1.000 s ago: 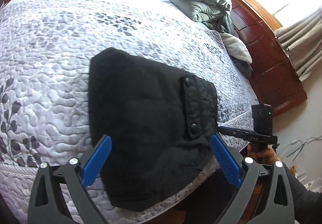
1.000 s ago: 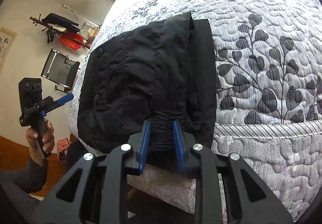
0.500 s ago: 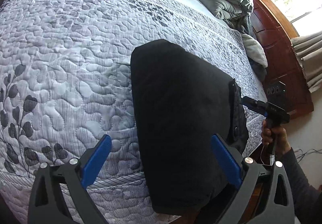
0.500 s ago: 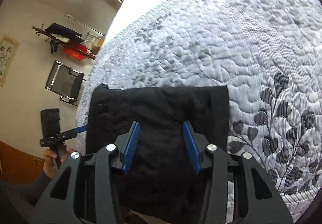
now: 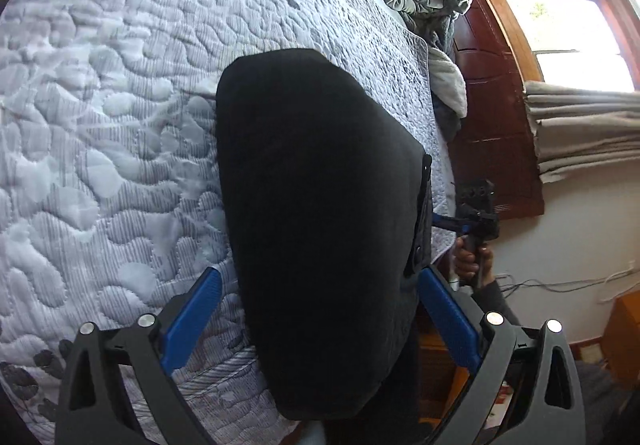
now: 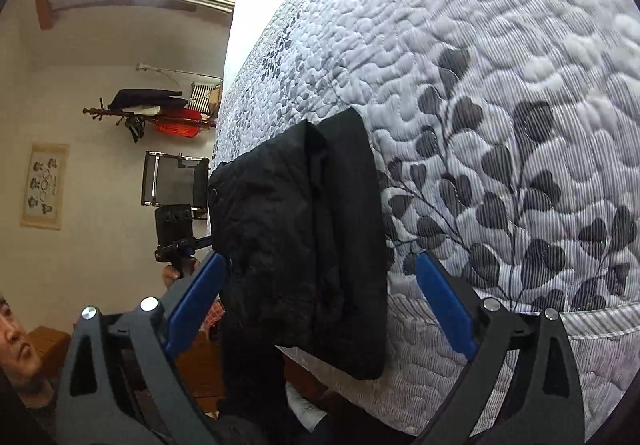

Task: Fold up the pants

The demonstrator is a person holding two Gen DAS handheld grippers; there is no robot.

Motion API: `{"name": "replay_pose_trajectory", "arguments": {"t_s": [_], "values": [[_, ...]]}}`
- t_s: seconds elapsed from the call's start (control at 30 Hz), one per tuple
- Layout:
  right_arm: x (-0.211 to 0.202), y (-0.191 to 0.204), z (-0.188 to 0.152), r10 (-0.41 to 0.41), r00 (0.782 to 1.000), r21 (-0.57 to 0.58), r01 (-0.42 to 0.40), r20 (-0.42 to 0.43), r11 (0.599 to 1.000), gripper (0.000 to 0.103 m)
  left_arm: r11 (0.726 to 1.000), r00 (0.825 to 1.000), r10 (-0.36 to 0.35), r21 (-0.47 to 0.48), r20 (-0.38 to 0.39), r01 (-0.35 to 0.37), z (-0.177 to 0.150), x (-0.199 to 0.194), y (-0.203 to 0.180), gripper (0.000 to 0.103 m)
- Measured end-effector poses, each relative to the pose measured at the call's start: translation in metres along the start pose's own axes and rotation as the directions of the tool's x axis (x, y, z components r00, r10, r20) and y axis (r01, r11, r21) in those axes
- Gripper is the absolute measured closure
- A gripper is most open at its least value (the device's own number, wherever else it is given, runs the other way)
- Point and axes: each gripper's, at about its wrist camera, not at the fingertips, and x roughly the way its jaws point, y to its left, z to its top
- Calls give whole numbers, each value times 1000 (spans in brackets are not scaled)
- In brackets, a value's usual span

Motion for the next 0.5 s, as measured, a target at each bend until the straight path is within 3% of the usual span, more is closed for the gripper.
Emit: {"name": "replay_pose_trajectory", "arguments": {"t_s": [0.2, 0.43, 0.5], "values": [[23, -12, -4, 72, 994, 33, -70, -79, 997, 4, 989, 990, -139, -55, -33, 137, 5, 12, 16, 4], [37, -11, -8, 73, 989, 39, -69, -127, 997, 3, 991, 990, -127, -58, -62, 124, 5, 24, 21, 4], [37, -10, -7, 61, 989, 36, -56, -133, 998, 3, 995, 993, -88, -58, -79, 83, 7, 26, 20, 5]]}}
